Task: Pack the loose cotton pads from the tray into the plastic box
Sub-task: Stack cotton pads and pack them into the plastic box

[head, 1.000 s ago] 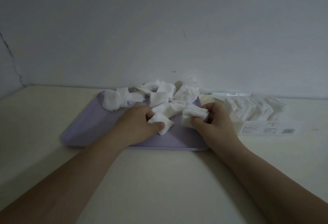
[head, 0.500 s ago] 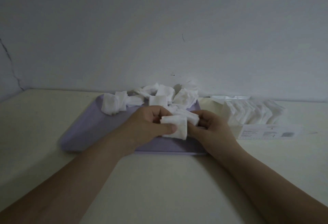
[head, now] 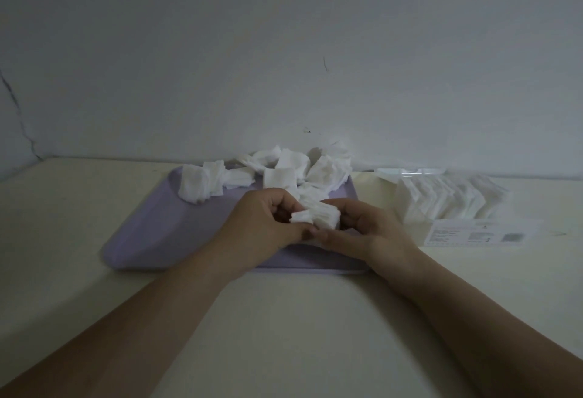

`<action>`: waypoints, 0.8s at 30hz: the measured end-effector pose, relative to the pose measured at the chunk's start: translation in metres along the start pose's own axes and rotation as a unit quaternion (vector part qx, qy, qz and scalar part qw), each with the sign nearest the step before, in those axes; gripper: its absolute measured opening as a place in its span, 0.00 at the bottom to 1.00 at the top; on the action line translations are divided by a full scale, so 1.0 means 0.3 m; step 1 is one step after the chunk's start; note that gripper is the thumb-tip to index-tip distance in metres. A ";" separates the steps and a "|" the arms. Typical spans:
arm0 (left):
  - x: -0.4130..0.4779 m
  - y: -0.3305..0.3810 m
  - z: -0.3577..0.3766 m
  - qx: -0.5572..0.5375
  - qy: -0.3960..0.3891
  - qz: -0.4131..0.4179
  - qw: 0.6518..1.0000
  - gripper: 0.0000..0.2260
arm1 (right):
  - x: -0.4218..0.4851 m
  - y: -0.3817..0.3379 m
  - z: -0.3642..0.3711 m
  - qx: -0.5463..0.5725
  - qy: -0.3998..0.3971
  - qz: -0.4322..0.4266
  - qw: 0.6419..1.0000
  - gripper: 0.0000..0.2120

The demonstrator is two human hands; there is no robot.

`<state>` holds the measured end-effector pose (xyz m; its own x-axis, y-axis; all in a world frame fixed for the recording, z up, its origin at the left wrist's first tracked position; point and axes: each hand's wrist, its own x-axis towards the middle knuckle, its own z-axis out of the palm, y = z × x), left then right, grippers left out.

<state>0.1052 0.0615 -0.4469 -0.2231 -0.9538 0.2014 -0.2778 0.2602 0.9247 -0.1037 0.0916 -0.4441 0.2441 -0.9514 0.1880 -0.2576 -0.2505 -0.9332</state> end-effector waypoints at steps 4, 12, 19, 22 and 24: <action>0.024 -0.007 -0.004 0.175 0.030 0.079 0.981 0.15 | 0.013 0.025 0.018 -0.064 0.090 -0.014 0.994 0.13; 0.034 -0.076 -0.029 0.344 0.004 0.109 0.932 0.10 | 0.035 0.074 0.009 -0.073 0.163 -0.013 0.984 0.11; 0.028 -0.051 -0.054 0.311 0.050 0.043 0.948 0.11 | 0.036 0.074 0.004 -0.129 0.214 0.004 0.968 0.12; 0.031 -0.050 -0.065 0.311 0.006 -0.022 0.950 0.25 | 0.035 0.070 0.006 -0.136 0.215 0.003 0.967 0.13; 0.030 -0.051 -0.067 0.264 -0.035 -0.056 0.962 0.27 | 0.033 0.067 0.007 -0.139 0.214 0.008 0.967 0.13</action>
<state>0.1263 0.0459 -0.4527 -0.2211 -0.9727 0.0698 -0.7354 0.2133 0.6432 -0.1045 0.0774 -0.4616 -0.1557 -0.9275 0.3399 -0.5133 -0.2180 -0.8301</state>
